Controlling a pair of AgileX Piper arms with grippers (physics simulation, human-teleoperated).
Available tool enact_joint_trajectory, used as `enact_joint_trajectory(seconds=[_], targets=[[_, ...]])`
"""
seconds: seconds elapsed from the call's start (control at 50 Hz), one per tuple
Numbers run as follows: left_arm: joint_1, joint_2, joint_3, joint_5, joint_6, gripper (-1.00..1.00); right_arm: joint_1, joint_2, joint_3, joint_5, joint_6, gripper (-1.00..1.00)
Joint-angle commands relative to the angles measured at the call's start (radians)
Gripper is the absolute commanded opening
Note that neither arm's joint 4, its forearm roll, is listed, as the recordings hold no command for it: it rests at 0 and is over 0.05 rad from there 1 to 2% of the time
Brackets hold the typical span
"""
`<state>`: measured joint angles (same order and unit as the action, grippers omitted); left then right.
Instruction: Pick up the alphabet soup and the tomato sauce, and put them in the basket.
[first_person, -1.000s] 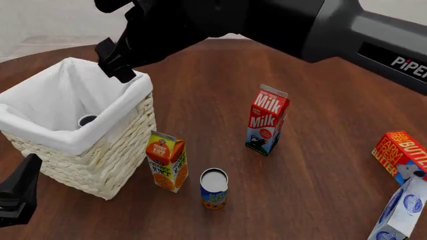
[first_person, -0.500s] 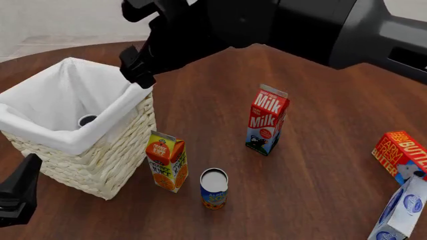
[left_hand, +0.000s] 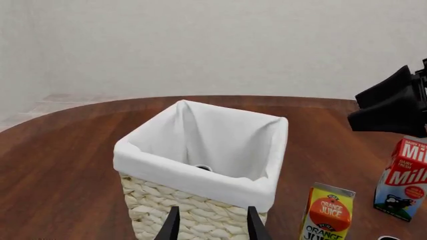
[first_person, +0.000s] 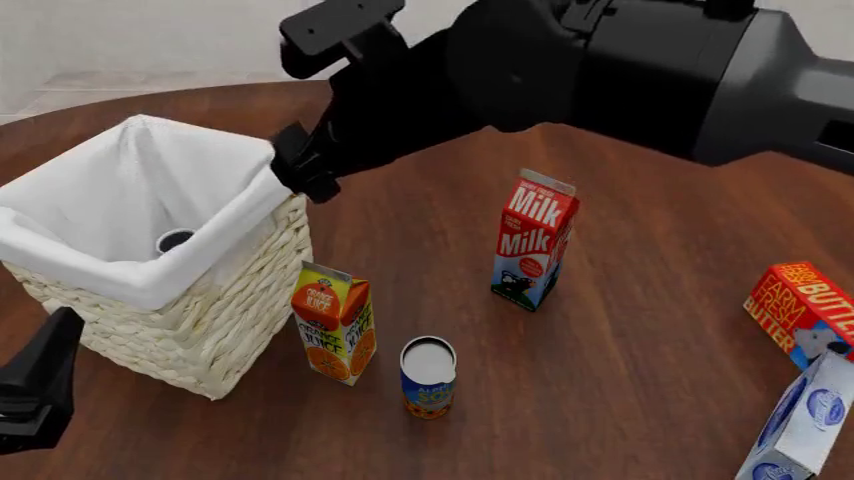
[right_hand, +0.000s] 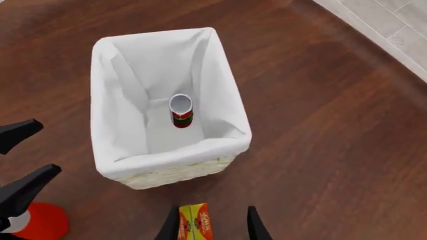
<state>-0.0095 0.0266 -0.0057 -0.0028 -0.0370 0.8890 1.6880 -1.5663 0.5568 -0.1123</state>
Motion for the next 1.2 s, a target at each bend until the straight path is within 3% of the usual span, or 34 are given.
enact_joint_trajectory(seconds=[0.02, 0.4, 1.2], targets=[[0.000, 0.000, 0.000, 0.000, 0.000, 1.00, -0.006, -0.021, 0.073, -0.027, 0.007, 1.00], [0.000, 0.000, 0.000, 0.000, 0.000, 1.00, -0.023, -0.033, 0.209, -0.086, 0.011, 1.00], [0.000, 0.000, 0.000, 0.000, 0.000, 1.00, -0.012, -0.063, 0.368, -0.150, 0.044, 1.00]])
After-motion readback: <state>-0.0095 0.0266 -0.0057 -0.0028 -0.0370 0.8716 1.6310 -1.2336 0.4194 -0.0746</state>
